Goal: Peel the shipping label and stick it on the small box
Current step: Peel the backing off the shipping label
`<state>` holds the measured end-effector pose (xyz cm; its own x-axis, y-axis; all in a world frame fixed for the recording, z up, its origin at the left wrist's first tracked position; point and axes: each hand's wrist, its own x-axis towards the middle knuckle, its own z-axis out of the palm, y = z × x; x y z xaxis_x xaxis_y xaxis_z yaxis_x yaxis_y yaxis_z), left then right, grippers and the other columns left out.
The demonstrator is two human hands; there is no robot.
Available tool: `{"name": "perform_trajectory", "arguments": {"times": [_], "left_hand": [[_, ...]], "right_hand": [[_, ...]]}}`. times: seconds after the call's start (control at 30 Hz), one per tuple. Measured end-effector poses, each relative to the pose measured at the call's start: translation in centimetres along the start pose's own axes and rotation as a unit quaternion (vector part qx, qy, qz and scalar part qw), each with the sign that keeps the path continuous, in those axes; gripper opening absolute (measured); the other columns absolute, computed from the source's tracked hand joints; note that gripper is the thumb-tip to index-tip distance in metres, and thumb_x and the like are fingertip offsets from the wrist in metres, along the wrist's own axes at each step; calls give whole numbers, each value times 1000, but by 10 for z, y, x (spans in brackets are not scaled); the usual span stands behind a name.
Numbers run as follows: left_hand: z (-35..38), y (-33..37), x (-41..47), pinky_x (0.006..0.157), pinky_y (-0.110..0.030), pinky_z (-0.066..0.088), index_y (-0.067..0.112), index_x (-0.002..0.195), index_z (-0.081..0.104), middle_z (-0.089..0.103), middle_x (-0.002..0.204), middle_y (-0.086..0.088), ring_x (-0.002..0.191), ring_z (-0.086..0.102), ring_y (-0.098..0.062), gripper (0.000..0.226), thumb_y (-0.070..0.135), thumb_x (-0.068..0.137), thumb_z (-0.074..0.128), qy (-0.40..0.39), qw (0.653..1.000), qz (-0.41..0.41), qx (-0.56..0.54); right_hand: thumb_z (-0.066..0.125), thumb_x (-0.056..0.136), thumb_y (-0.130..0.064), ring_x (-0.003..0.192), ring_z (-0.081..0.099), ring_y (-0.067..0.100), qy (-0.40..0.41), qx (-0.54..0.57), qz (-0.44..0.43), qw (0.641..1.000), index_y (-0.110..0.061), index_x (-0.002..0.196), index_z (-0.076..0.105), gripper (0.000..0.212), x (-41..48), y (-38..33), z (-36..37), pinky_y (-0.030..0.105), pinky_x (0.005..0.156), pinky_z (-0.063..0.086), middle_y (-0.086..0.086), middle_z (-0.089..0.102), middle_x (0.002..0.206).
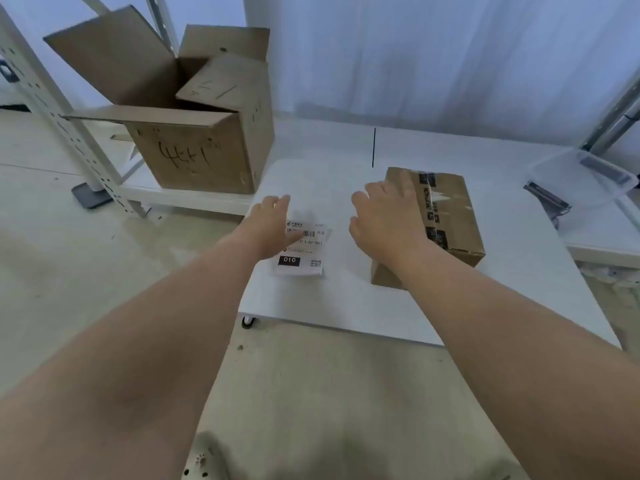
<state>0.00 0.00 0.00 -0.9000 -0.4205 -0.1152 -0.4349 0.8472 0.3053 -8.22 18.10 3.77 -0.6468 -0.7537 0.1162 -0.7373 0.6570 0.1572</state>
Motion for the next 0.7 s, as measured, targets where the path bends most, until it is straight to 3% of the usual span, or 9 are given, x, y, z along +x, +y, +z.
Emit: {"name": "perform_trajectory", "arguments": {"times": [0.17,0.27,0.37,0.47,0.57,0.63,0.7], "left_hand": [[10,17,10,109,-45,27,17,150,6,28,149,-14,137,24,-36,95,38,82,68,-79,995,-55,-9],[16,14,6,99,-40,37,14,141,34,44,136,-14,125,39,-33,71,31,82,70,-61,996,-59,-6],[12,11,0,82,-31,41,7,117,58,59,120,-13,107,53,-28,34,18,86,65,-15,996,-48,-68],[-2,13,-11,64,-25,38,2,99,67,64,92,-9,76,51,-20,18,15,87,64,25,991,-19,-130],[-29,26,-26,50,-16,37,1,90,68,54,66,1,58,45,-11,14,14,85,67,40,977,16,-210],[-48,38,-37,50,-11,39,4,85,67,55,63,1,56,47,-9,11,15,83,69,30,970,46,-238],[-63,51,-48,54,-16,42,6,82,66,58,65,-1,56,48,-10,11,16,82,71,26,962,74,-263]], "right_hand": [[38,95,-27,124,45,29,21,35,24,999,-12,126,51,37,1,0,6,50,117,7,10,53,129],[38,95,-26,124,45,28,31,44,15,998,-12,125,52,36,-3,3,8,49,118,7,10,54,128],[39,95,-26,127,43,28,26,50,6,998,-12,127,51,37,-7,6,5,47,118,4,10,53,130],[38,96,-28,127,44,26,10,74,5,997,-13,128,50,37,-11,8,2,47,118,4,8,55,129],[42,97,-38,128,45,25,5,145,9,989,-14,135,44,45,-13,8,-8,46,119,7,6,55,132],[51,94,-43,125,48,22,11,294,28,955,-15,137,42,53,-16,7,-23,43,114,24,5,55,133],[62,89,-36,109,57,19,-4,499,67,864,-17,130,48,48,-22,7,-44,32,91,46,4,59,119]]}}
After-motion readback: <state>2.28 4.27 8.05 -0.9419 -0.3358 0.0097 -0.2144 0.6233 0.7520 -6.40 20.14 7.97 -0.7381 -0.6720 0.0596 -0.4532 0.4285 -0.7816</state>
